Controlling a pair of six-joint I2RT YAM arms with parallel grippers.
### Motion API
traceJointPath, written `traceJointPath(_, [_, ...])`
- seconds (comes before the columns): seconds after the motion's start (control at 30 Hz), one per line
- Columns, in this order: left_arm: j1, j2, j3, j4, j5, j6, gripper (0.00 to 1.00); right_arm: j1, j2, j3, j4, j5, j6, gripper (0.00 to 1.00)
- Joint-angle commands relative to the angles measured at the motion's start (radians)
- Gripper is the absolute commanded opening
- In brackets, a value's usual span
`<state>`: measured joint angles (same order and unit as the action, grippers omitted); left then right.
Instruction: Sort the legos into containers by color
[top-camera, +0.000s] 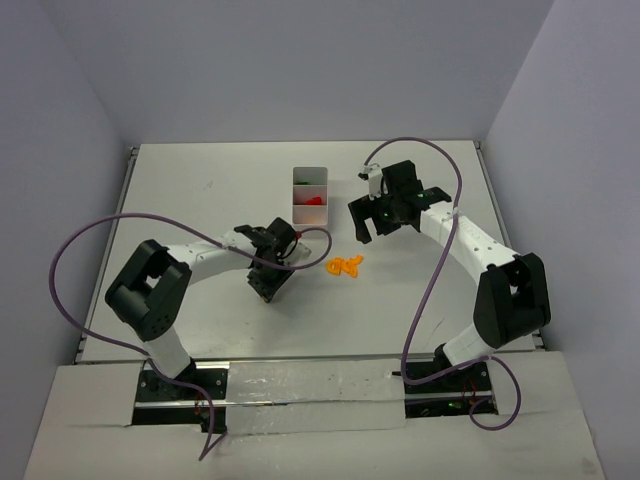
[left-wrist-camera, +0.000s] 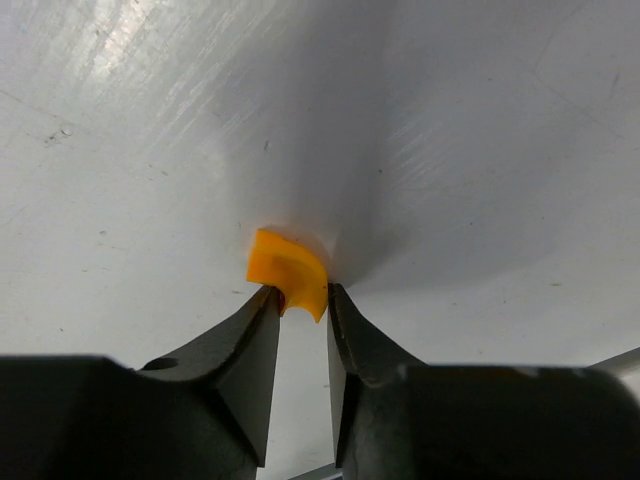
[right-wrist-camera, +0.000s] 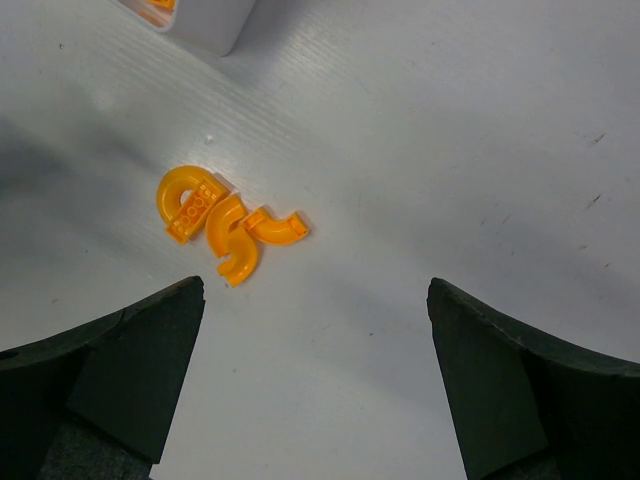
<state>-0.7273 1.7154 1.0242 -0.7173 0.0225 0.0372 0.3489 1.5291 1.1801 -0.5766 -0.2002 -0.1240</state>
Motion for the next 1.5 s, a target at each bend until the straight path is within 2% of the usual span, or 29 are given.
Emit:
traceJointPath(0.0, [-0.006, -0.018, 0.05, 0.047, -0.018, 0.002, 0.28, -0.008, -0.01, 0.032, 0.004, 0.0, -0.007, 0.99])
traceJointPath(0.3, [0.015, -0.088, 0.145, 0.103, -0.057, 0.008, 0.1, -0.01, -0.009, 0.039, 0.007, -0.004, -0.006, 0.99])
traceJointPath(0.43, [0.067, -0.082, 0.256, 0.128, -0.051, -0.002, 0.1, -0.01, -0.01, 0.04, 0.009, -0.009, -0.001, 0.99])
traceJointPath(0.57, [0.117, 0.004, 0.415, 0.118, -0.032, -0.028, 0.07, -0.01, -0.007, 0.044, 0.012, -0.016, 0.007, 0.99])
traceJointPath(0.9, [0.127, 0.141, 0.58, 0.147, 0.019, -0.109, 0.08, -0.024, -0.015, 0.027, 0.018, -0.018, 0.001, 1.0])
traceJointPath(1.37, [0.121, 0.237, 0.679, 0.128, 0.04, -0.127, 0.13, -0.037, -0.009, 0.007, 0.027, -0.026, -0.005, 1.0])
traceJointPath(1.47, [0.113, 0.249, 0.69, 0.124, 0.039, -0.125, 0.17, -0.041, -0.008, 0.007, 0.027, -0.025, -0.005, 1.0])
